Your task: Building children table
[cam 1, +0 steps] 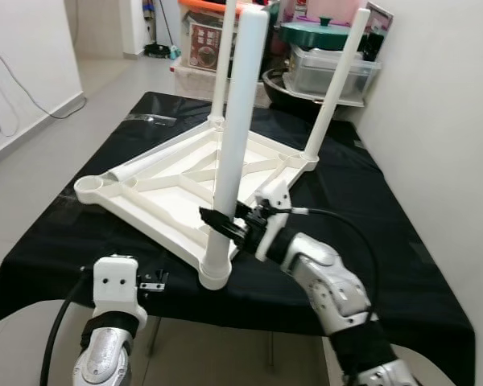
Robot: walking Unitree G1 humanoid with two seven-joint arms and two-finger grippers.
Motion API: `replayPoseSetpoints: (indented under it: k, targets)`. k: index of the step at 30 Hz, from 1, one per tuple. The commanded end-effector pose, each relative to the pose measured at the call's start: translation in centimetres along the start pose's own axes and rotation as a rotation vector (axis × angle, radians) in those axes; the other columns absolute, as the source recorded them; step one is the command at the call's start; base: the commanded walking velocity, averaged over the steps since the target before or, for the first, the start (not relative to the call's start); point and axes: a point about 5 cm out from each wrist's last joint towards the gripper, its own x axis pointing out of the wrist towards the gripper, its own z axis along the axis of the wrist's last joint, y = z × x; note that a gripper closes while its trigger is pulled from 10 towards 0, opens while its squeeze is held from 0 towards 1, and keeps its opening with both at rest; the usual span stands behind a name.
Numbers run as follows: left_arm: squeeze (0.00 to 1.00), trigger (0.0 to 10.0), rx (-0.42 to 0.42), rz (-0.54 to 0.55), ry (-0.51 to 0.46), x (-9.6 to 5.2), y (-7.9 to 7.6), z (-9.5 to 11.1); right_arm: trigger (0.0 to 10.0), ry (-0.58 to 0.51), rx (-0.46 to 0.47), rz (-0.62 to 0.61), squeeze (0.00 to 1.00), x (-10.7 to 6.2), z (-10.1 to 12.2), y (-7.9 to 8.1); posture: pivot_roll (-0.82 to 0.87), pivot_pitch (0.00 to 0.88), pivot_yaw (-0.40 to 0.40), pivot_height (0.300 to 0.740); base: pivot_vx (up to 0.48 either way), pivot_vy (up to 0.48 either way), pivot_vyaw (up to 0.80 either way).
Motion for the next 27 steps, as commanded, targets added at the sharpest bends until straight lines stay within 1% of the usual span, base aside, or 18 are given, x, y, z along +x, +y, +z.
replayPoseSetpoints:
  k: [1, 2, 3, 4, 5, 6, 7, 9, 10, 14, 16, 17, 18, 20, 21, 22, 23, 27]
  targets:
    - [0.0, 10.0, 0.0, -0.003, 0.013, -0.2, -0.2, -0.4, 0.0, 0.132, 0.061, -0.361, 0.0, -2.2, -2.7, -4.7, 0.23, 0.0, -0.139, 0.74, 0.0, 0.0, 0.0]
    - [0.0, 10.0, -0.001, -0.001, 0.013, -0.1, -0.1, -0.4, 0.0, 0.186, 0.093, -0.623, 0.0, -3.7, -3.9, -7.0, 0.23, 0.0, -0.139, 0.74, 0.0, 0.0, 0.0]
    - [0.0, 10.0, -0.001, 0.0, 0.014, -0.1, -0.1, -0.4, 0.0, 0.225, 0.112, -0.788, 0.0, -5.0, -4.8, -8.2, 0.23, 0.0, -0.139, 0.74, 0.0, 0.0, 0.0]
    - [0.0, 10.0, -0.001, 0.0, 0.014, -0.1, -0.1, -0.4, 0.0, 0.225, 0.112, -0.788, 0.0, -5.0, -4.8, -8.2, 0.23, 0.0, -0.139, 0.74, 0.0, 0.0, 0.0]
    - [0.0, 10.0, 0.0, 0.0, 0.013, -0.2, -0.1, -0.3, 0.0, 0.247, 0.128, -0.941, 0.0, -6.6, -5.5, -9.2, 0.23, 0.0, -0.137, 0.74, 0.0, 0.0, 0.0]
    - [0.0, 10.0, 0.0, 0.0, 0.013, -0.2, -0.1, -0.3, 0.0, 0.247, 0.128, -0.941, 0.0, -6.6, -5.5, -9.2, 0.23, 0.0, -0.137, 0.74, 0.0, 0.0, 0.0]
    - [0.0, 10.0, 0.001, 0.0, 0.013, -0.3, 0.0, -0.3, 0.0, 0.256, 0.118, -1.035, 0.0, -7.9, -5.9, -9.5, 0.22, 0.0, -0.136, 0.74, 0.0, 0.0, 0.0]
    - [0.0, 10.0, 0.002, 0.001, 0.013, -0.3, 0.1, -0.3, 0.0, 0.262, 0.099, -1.07, 0.0, -8.5, -6.1, -9.4, 0.22, 0.0, -0.132, 0.74, 0.0, 0.0, 0.0]
    - [0.0, 10.0, 0.003, -0.001, 0.015, -0.3, 0.1, -0.3, 10.0, 0.26, 0.024, -0.998, 0.0, -8.0, -5.9, -8.4, 0.22, 0.0, -0.129, 0.74, 0.0, 0.0, 0.0]
    - [0.0, 10.0, 0.005, -0.006, 0.018, -0.3, 0.1, -0.4, 10.0, 0.235, 0.03, -0.921, 0.0, -7.0, -5.7, -7.5, 0.22, 0.0, -0.125, 0.74, 0.0, 0.0, 0.0]
    - [0.0, 10.0, 0.007, -0.007, 0.021, -0.3, 0.1, -0.5, 10.0, 0.163, 0.046, -0.795, 0.0, -5.8, -4.8, -6.6, 0.22, 0.0, -0.127, 0.74, 0.0, 0.0, 0.0]
    - [0.0, 10.0, 0.008, -0.007, 0.02, -0.3, 0.1, -0.4, 10.0, 0.12, 0.06, -0.733, 0.3, -5.0, -4.1, -6.2, 0.22, 0.0, -0.127, 0.74, 0.0, 0.0, 0.0]
    - [0.0, 10.0, 0.008, -0.007, 0.019, -0.3, 0.1, -0.4, 10.0, 0.092, 0.069, -0.699, 1.0, -4.7, -3.7, -5.9, 0.22, 0.0, -0.127, 0.74, 0.0, 0.0, 0.0]
    - [0.0, 10.0, 0.005, -0.005, 0.018, -0.1, 0.2, -0.4, 10.0, 0.052, 0.061, -0.684, 1.0, -4.0, -2.6, -6.2, 0.22, 0.0, -0.125, 0.74, 0.0, 0.0, 0.0]
    - [0.0, 10.0, 0.004, -0.008, 0.017, -0.1, 0.1, -0.4, 10.0, 0.041, 0.062, -0.677, 0.85, -3.6, -2.1, -6.5, 0.22, 0.0, -0.13, 0.74, 0.0, 0.0, 0.0]
    - [0.0, 10.0, 0.004, -0.01, 0.016, -0.1, 0.0, -0.4, 10.0, 0.033, 0.065, -0.672, 0.85, -3.3, -1.7, -6.7, 0.22, 0.0, -0.13, 0.74, 0.0, 0.0, 0.0]
    - [0.0, 10.0, 0.004, -0.011, 0.015, -0.1, 0.0, -0.3, 10.0, 0.019, 0.061, -0.657, 0.0, -3.0, -1.1, -6.9, 0.23, 0.0, -0.134, 0.74, 0.0, 0.0, 0.0]
    - [0.0, 10.0, 0.002, -0.006, 0.013, 0.0, 0.1, -0.3, 10.0, -0.013, 0.06, -0.585, 0.0, -2.4, -0.1, -6.8, 0.23, 0.0, -0.138, 0.74, 0.0, 0.0, 0.0]
